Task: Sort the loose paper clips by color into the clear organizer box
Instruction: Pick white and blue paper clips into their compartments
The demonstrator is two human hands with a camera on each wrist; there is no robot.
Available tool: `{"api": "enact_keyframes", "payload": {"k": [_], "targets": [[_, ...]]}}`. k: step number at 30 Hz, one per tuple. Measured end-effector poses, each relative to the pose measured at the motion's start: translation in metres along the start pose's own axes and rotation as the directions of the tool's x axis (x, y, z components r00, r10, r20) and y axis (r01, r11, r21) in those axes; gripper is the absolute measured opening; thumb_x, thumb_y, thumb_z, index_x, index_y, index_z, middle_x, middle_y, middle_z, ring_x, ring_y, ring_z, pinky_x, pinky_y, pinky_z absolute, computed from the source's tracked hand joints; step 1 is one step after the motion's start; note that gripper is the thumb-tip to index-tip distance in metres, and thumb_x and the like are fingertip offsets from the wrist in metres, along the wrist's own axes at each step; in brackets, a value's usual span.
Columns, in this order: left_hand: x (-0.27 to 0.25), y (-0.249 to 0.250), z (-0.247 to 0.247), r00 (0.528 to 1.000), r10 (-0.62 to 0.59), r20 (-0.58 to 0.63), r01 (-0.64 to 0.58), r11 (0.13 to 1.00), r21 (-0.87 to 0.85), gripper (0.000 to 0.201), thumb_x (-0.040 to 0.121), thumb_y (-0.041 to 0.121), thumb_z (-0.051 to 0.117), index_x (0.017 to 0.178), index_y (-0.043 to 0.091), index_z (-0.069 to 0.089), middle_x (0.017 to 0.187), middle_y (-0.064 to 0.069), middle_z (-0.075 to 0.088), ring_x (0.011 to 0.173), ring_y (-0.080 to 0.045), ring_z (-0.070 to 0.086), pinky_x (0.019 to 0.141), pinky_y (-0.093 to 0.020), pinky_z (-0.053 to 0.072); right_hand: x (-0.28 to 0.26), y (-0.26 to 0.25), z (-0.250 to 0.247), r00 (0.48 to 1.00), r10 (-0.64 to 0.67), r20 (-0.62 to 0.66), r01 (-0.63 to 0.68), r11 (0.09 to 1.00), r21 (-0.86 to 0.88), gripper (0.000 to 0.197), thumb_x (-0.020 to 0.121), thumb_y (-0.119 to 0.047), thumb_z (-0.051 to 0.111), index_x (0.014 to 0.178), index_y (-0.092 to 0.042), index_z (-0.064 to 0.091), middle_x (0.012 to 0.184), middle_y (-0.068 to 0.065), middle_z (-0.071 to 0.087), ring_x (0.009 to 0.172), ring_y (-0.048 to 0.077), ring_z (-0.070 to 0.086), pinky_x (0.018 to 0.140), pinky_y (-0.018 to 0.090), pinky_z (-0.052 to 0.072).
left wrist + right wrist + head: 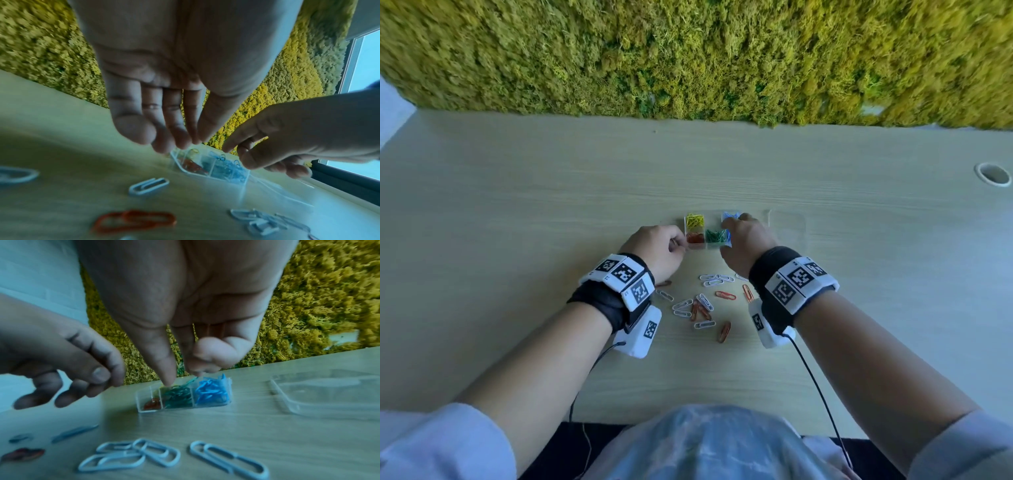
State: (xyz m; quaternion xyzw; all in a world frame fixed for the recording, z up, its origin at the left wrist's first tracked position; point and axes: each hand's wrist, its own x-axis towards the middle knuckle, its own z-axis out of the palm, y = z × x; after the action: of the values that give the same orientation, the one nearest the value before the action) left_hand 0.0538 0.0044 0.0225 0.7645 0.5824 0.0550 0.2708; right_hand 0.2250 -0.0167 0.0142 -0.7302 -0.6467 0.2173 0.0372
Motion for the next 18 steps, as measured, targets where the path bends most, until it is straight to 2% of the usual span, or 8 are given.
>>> {"api": "enact_keyframes", "payload": {"k": [5, 9, 13, 16, 18], "targets": [[-0.018, -0.018, 0.005, 0.999, -0.006, 0.034, 0.004, 0.997, 0.073, 0.012, 0.089, 0.027, 0.053, 0.095, 0.027, 0.064, 0.098, 0.006, 0.062, 0.094, -0.018, 0.059, 0.082, -0.033, 0.051, 0.002, -0.006, 0.005, 0.998, -0.009, 0.056, 0.013, 0.998, -0.062, 0.042, 0.088, -0.012, 0.053, 0.130, -0.010, 0.051, 0.129, 0.013, 0.043, 0.100, 0.032, 0.060, 0.089, 0.038, 0.052], [-0.025, -0.023, 0.007, 1.000, 0.009, -0.024, -0.006, 0.991, 0.133, 0.014, 0.089, 0.026, 0.055, 0.101, 0.028, 0.063, 0.107, 0.004, 0.057, 0.105, -0.018, 0.053, 0.086, -0.035, 0.049, -0.002, -0.005, 0.001, 1.000, -0.009, 0.030, 0.010, 1.000, -0.028, 0.041, 0.088, -0.006, 0.048, 0.129, -0.011, 0.050, 0.124, 0.013, 0.043, 0.096, 0.033, 0.059, 0.082, 0.035, 0.052], [-0.024, -0.030, 0.007, 1.000, 0.001, 0.001, -0.002, 0.975, 0.222, 0.028, 0.092, 0.020, 0.054, 0.119, 0.025, 0.056, 0.128, 0.002, 0.052, 0.117, -0.020, 0.049, 0.090, -0.031, 0.042, -0.004, -0.003, -0.002, 0.996, -0.006, 0.093, 0.016, 0.994, -0.109, 0.043, 0.090, -0.008, 0.043, 0.132, -0.015, 0.048, 0.128, 0.012, 0.042, 0.102, 0.030, 0.058, 0.075, 0.032, 0.048], [-0.021, -0.037, 0.005, 1.000, -0.006, 0.017, 0.002, 0.973, 0.231, 0.030, 0.092, 0.015, 0.052, 0.121, 0.022, 0.055, 0.129, 0.002, 0.055, 0.114, -0.019, 0.053, 0.091, -0.030, 0.044, -0.005, -0.001, -0.001, 0.998, -0.018, 0.068, 0.021, 0.998, -0.051, 0.049, 0.090, -0.006, 0.042, 0.137, -0.021, 0.046, 0.126, 0.011, 0.044, 0.097, 0.030, 0.059, 0.070, 0.029, 0.046], [-0.019, -0.038, 0.002, 1.000, -0.002, 0.015, -0.002, 0.970, 0.244, 0.025, 0.092, 0.016, 0.050, 0.116, 0.022, 0.056, 0.121, 0.003, 0.060, 0.105, -0.018, 0.057, 0.082, -0.028, 0.045, -0.007, -0.003, 0.001, 0.998, -0.052, 0.021, 0.052, 0.999, -0.003, 0.048, 0.089, -0.007, 0.044, 0.134, -0.023, 0.049, 0.124, 0.011, 0.046, 0.094, 0.030, 0.060, 0.073, 0.031, 0.050]]}}
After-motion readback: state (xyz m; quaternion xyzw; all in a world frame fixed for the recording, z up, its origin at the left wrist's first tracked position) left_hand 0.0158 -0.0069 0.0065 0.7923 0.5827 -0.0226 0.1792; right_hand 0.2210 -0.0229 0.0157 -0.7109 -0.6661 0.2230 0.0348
